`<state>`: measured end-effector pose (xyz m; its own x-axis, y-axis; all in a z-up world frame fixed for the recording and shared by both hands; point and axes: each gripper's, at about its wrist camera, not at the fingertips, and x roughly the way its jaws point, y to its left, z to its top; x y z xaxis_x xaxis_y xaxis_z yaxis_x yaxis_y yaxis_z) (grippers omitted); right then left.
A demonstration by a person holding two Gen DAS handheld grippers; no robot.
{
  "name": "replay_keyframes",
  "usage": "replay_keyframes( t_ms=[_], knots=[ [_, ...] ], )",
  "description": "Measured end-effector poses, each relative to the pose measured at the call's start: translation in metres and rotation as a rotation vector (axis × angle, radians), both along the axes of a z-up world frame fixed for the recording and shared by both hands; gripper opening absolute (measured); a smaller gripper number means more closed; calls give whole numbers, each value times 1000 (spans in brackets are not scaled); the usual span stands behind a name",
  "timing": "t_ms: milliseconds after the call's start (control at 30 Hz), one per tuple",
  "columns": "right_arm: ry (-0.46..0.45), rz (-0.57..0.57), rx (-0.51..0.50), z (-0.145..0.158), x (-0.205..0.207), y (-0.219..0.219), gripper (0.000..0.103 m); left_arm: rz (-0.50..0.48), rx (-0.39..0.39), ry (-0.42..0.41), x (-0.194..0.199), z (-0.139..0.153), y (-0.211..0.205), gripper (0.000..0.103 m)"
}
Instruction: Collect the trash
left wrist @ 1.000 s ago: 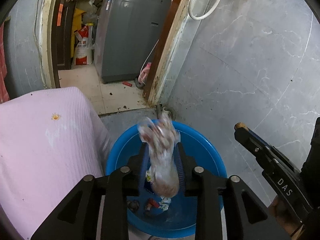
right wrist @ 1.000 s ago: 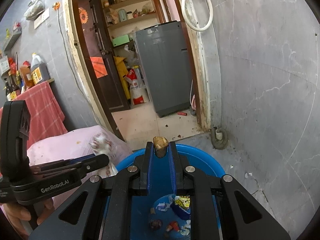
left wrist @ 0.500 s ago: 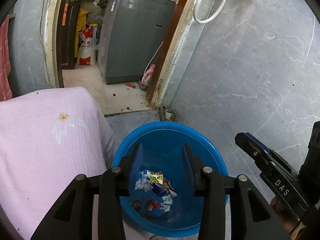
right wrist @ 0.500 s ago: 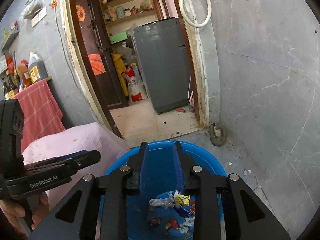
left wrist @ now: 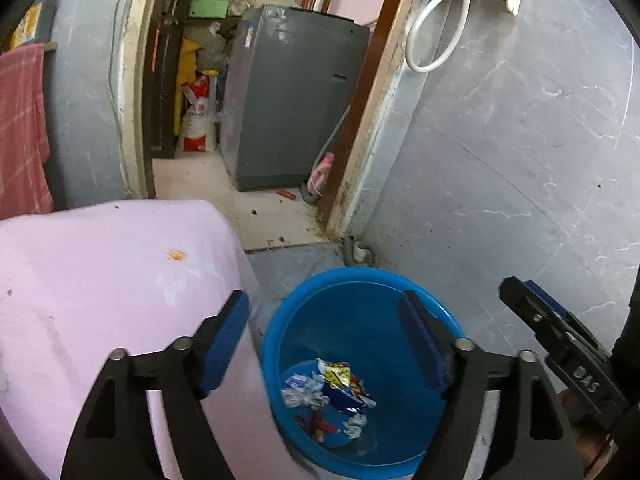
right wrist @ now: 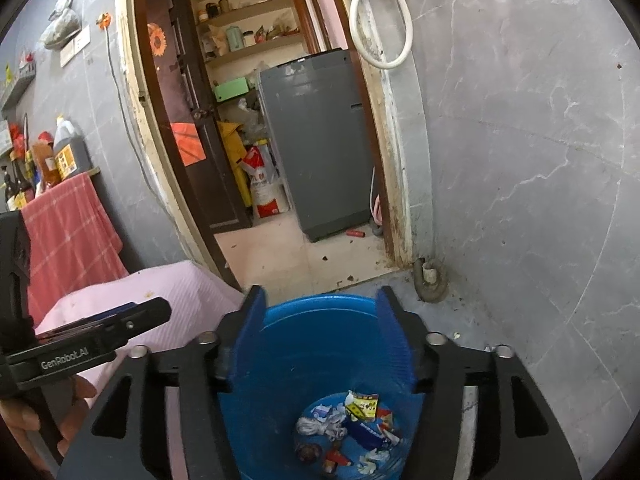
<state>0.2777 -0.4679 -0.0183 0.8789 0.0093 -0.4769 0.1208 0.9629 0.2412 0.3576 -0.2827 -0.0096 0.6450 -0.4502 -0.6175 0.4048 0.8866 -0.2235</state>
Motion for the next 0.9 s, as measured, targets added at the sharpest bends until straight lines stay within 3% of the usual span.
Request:
replay_keyframes(
  t_ms=[100,133,167,333,500,900],
  knots=[
    [-20,-2,0,3,-4,1,81,20,11,-39,-6,3,6,80],
    [-24,-4,-4,4,-5,2,84,32,16,-45,-7,3,9,89],
    [-29,-5,-6,5,-6,3,86,44,16,-52,-8,4,11,91],
    [-58,-5,-10,10,-13,9,103,74,-7,-108,-18,12,29,93],
    [-84,-5,-13,13,-23,14,103,96,-9,-178,-35,25,42,101],
    [-155,2,-72,31,-51,37,103,128,-41,-262,-66,42,75,101]
  ],
)
